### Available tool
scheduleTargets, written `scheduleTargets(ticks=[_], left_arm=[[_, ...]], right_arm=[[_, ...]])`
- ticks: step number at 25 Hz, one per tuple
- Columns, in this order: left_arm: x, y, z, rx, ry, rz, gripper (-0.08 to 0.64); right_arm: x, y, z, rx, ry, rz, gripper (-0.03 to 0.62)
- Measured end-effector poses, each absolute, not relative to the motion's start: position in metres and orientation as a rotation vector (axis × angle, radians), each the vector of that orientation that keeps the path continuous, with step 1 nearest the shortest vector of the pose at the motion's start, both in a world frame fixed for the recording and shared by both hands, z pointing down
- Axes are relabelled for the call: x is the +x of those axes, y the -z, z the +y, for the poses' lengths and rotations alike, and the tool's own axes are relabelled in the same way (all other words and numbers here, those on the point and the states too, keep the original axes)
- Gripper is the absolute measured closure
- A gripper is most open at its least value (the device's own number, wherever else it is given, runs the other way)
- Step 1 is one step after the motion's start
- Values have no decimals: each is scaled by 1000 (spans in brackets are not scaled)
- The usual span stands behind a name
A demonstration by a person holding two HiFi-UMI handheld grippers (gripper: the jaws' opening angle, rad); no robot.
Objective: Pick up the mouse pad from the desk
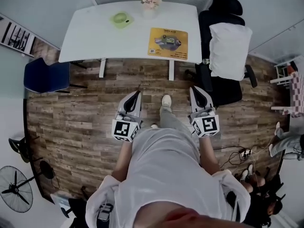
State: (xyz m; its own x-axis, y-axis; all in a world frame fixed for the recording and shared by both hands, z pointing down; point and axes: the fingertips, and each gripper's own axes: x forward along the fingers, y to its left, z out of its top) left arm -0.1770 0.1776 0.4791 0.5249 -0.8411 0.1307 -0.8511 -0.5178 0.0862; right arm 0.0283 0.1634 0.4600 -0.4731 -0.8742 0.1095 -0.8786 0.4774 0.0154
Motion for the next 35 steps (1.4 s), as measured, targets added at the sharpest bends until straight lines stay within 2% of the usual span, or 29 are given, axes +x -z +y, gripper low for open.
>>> scheduleTargets(ticks=[8,17,35], left_arm=[[-147,-466,58,2619,-168,-1506,569],[-115,-457,-36,2660,-171,-1550,569],[-121,-468,-183,2693,-122,-1552,568]], right_arm=[[48,-456,43,1495,-74,-2673,594],[69,-428,-29,1553,-34,-2726,595],[63,-422,-152,1596,4,-2656,595]])
